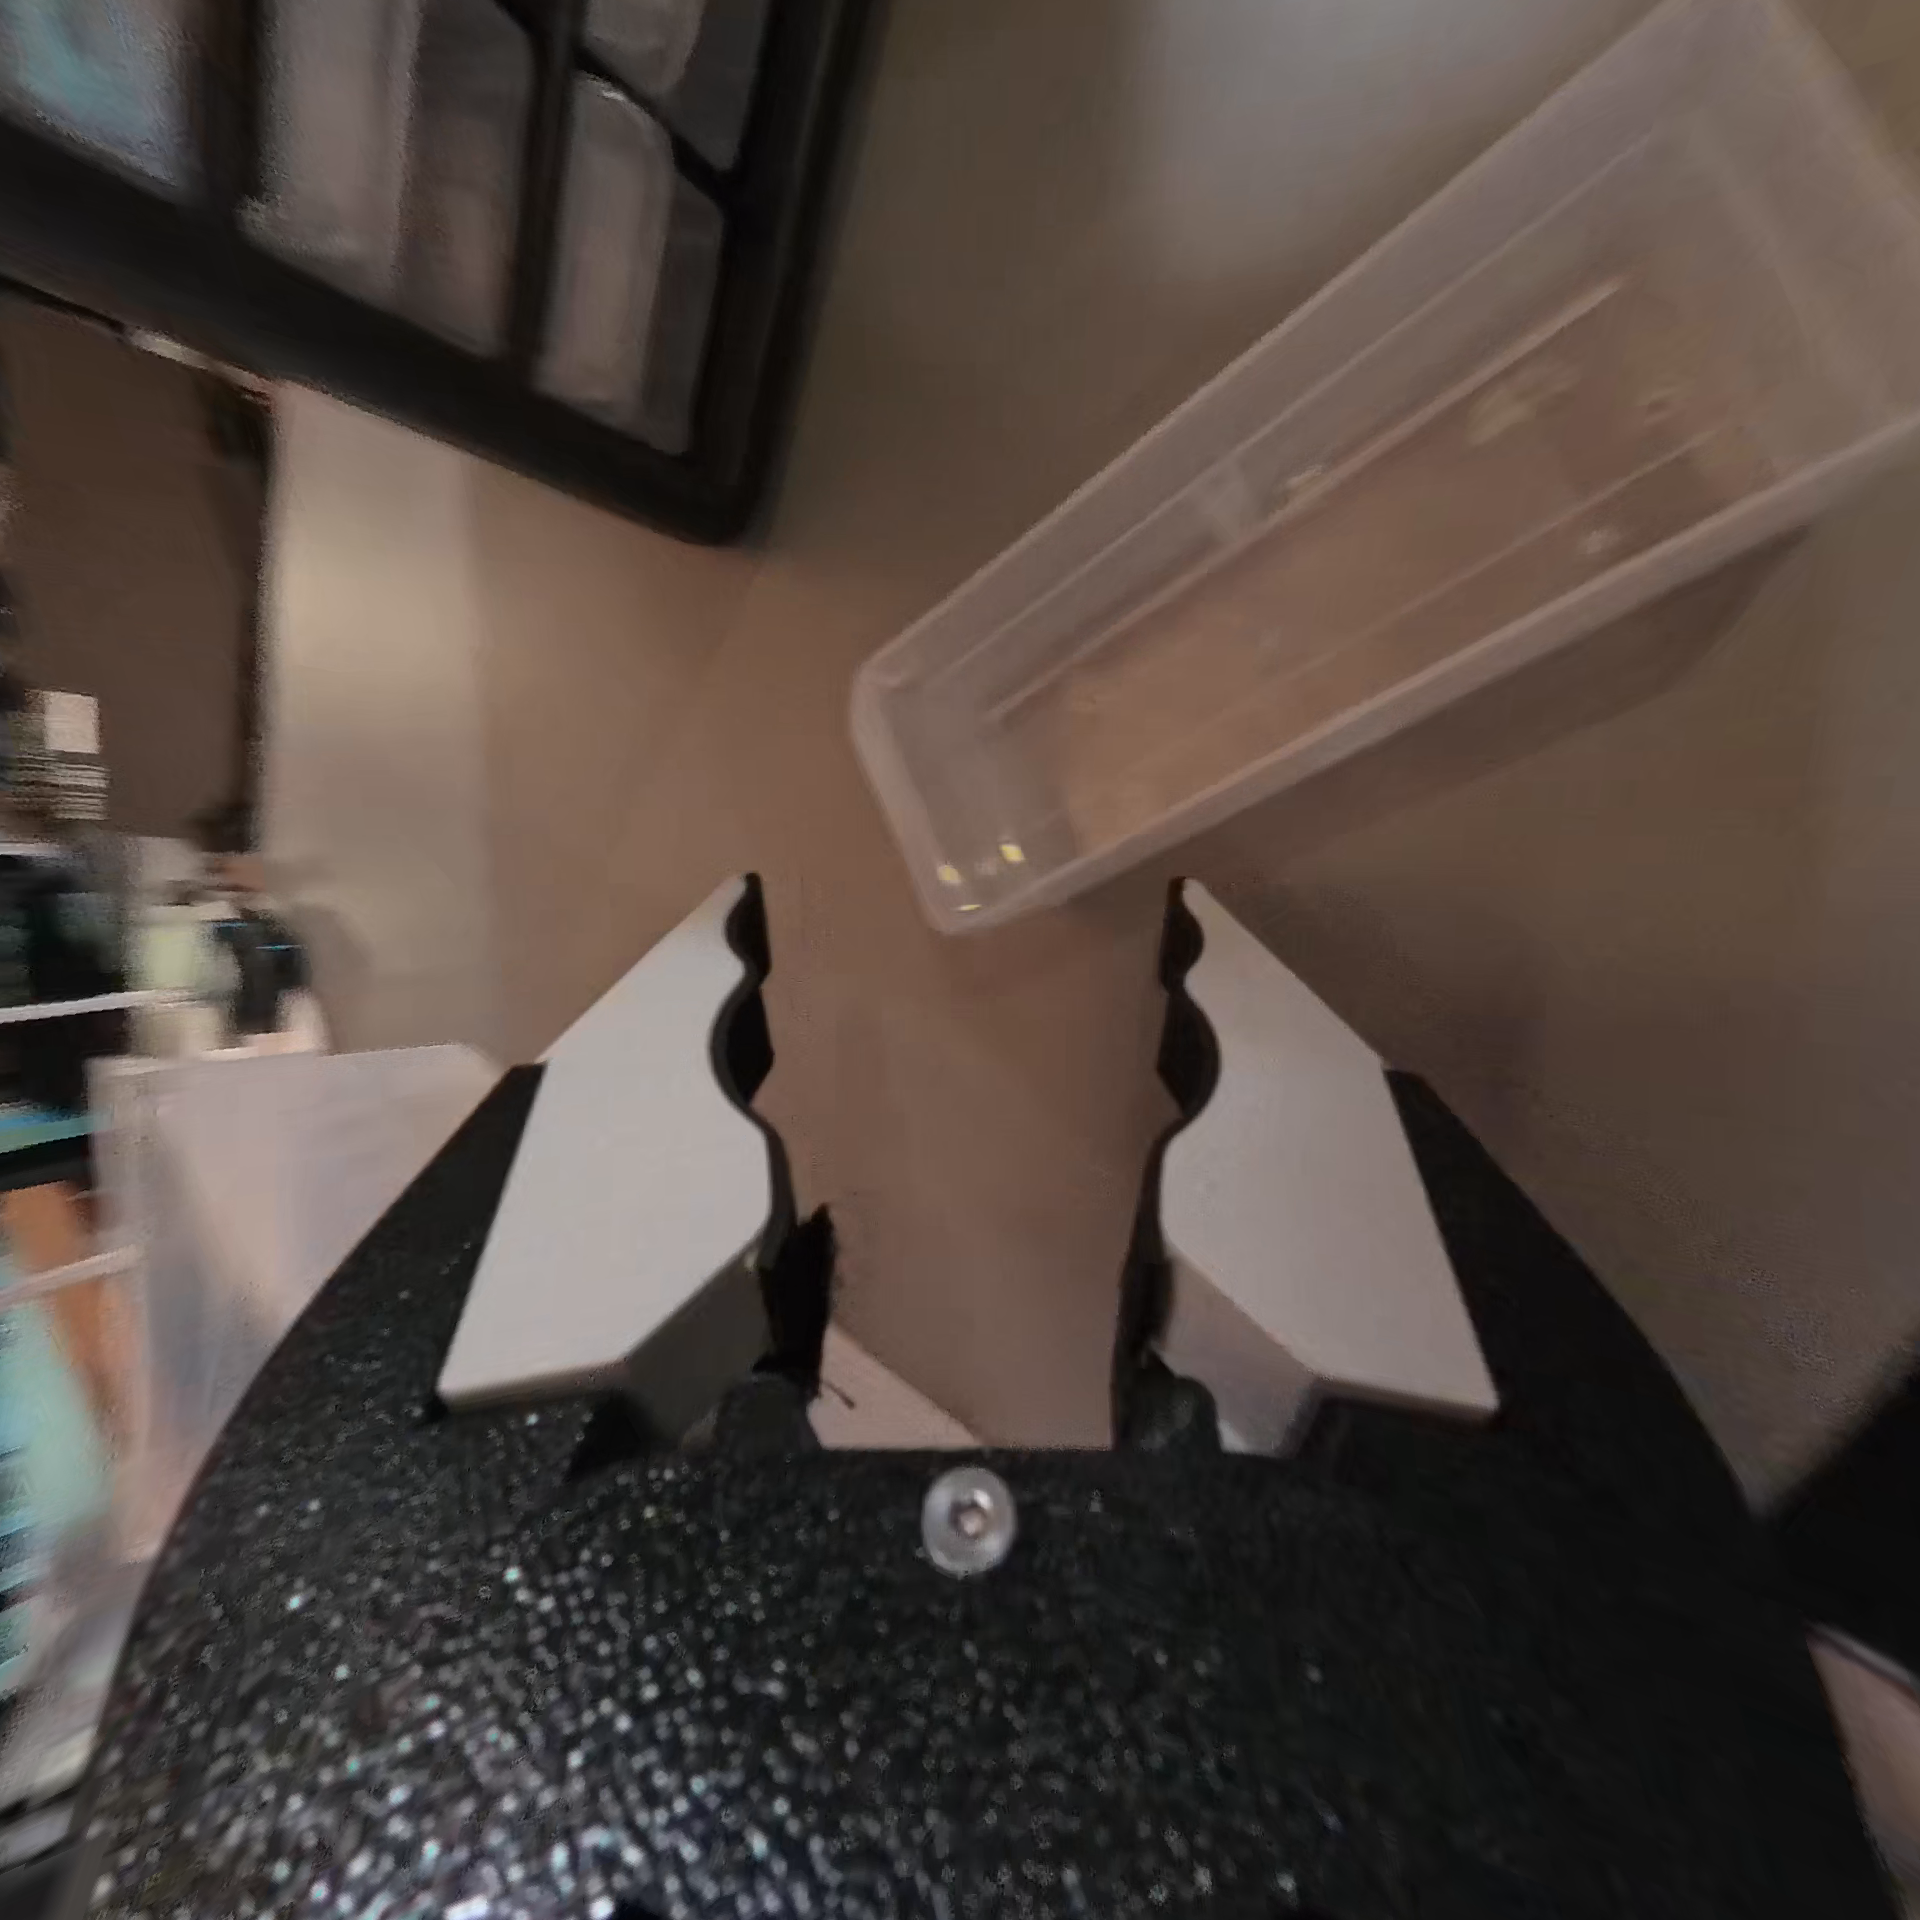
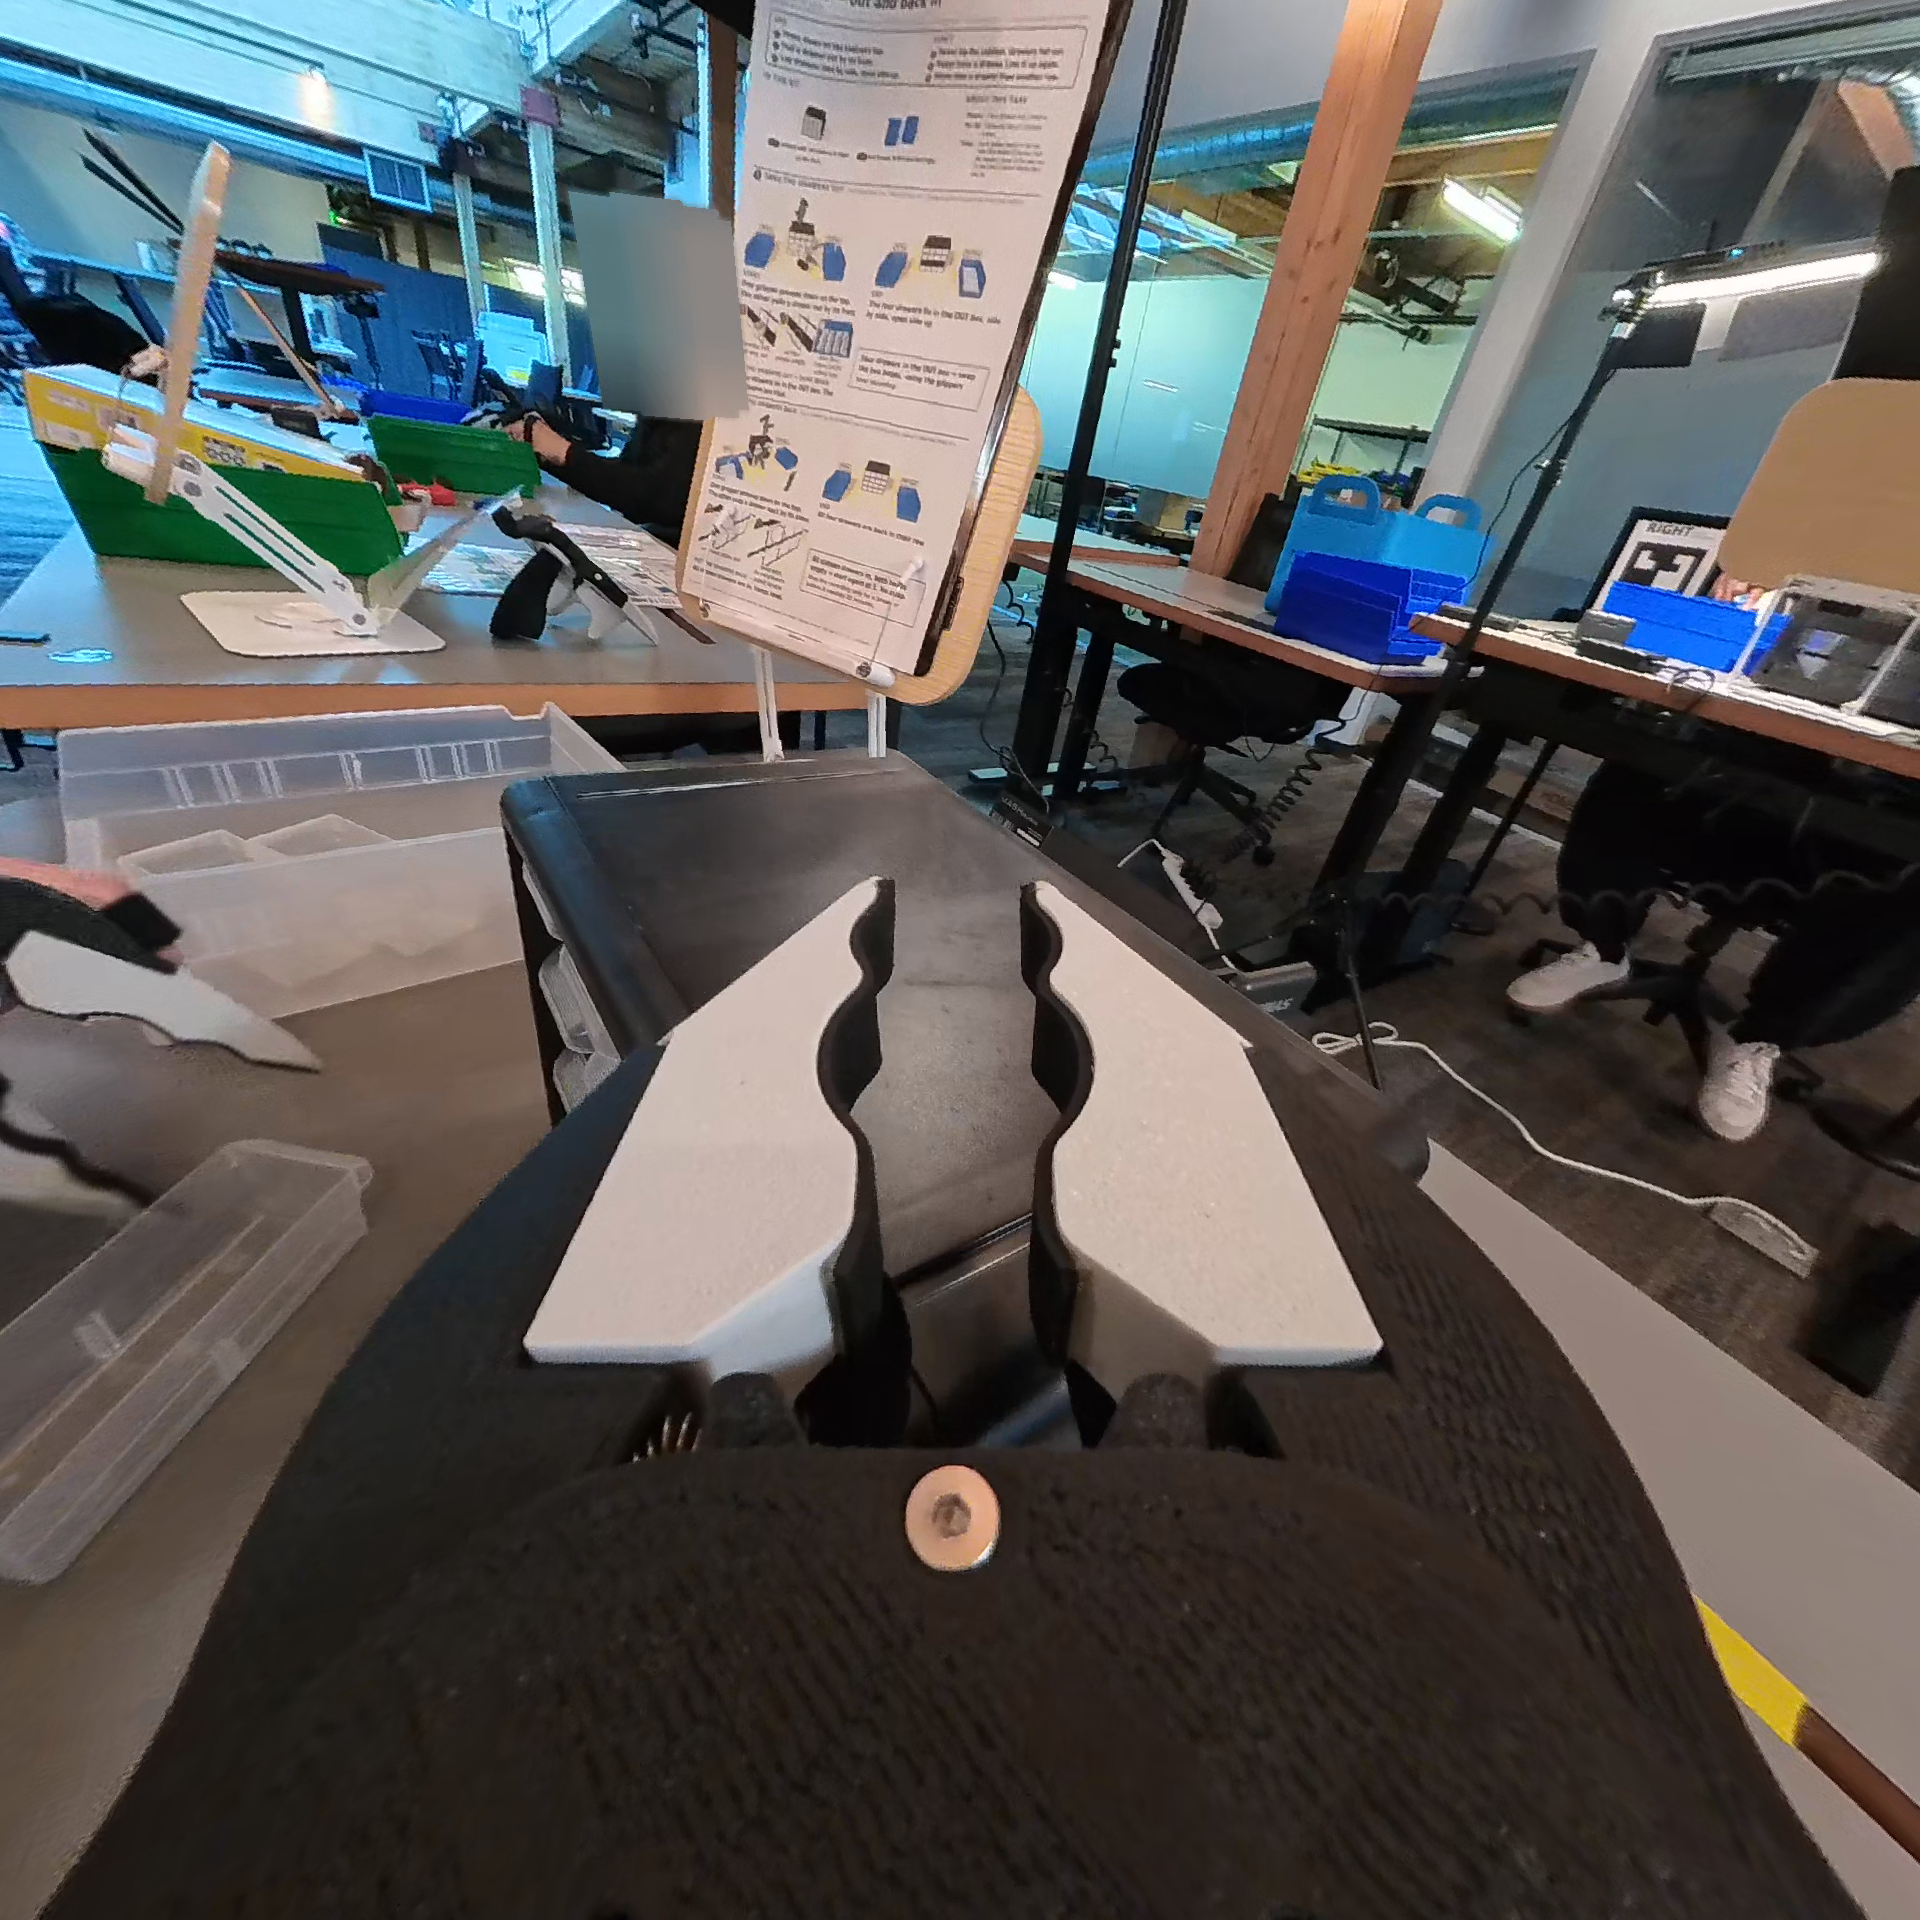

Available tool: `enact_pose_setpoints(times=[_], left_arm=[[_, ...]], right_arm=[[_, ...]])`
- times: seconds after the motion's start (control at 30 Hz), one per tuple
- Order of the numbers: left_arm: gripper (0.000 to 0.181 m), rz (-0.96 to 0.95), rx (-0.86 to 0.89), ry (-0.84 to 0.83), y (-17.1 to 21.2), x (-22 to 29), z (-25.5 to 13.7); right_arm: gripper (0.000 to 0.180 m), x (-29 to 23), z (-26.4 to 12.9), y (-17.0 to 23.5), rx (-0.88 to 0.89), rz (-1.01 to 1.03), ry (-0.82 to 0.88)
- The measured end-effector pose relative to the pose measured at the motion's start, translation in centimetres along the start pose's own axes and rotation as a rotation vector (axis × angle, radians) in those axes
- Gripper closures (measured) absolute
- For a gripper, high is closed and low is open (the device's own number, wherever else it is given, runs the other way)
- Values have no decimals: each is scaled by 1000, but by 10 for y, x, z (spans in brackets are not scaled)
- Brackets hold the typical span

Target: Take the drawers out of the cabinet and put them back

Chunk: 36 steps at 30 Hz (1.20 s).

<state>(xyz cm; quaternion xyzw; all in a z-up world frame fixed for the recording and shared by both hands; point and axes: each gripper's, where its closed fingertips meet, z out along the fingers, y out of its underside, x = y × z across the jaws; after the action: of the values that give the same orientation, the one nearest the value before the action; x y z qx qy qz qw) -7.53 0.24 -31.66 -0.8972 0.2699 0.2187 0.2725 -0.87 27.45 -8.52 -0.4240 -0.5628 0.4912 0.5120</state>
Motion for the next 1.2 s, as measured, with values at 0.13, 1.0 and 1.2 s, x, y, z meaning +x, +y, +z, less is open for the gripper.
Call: enact_pose_setpoints(times=[0.13, 1.0, 1.2], left_arm=[[120, 94, -31, -145, 8, -23, 11], [112, 61, 97, 229, -5, 44, -44], [114, 255, -5, 233, 27, 54, -33]], right_arm=[[157, 0, 0, 0, 8, 11, -7], [157, -1, 0, 0, 7, 8, -7], [157, -1, -1, -1, 14, 20, -14]])
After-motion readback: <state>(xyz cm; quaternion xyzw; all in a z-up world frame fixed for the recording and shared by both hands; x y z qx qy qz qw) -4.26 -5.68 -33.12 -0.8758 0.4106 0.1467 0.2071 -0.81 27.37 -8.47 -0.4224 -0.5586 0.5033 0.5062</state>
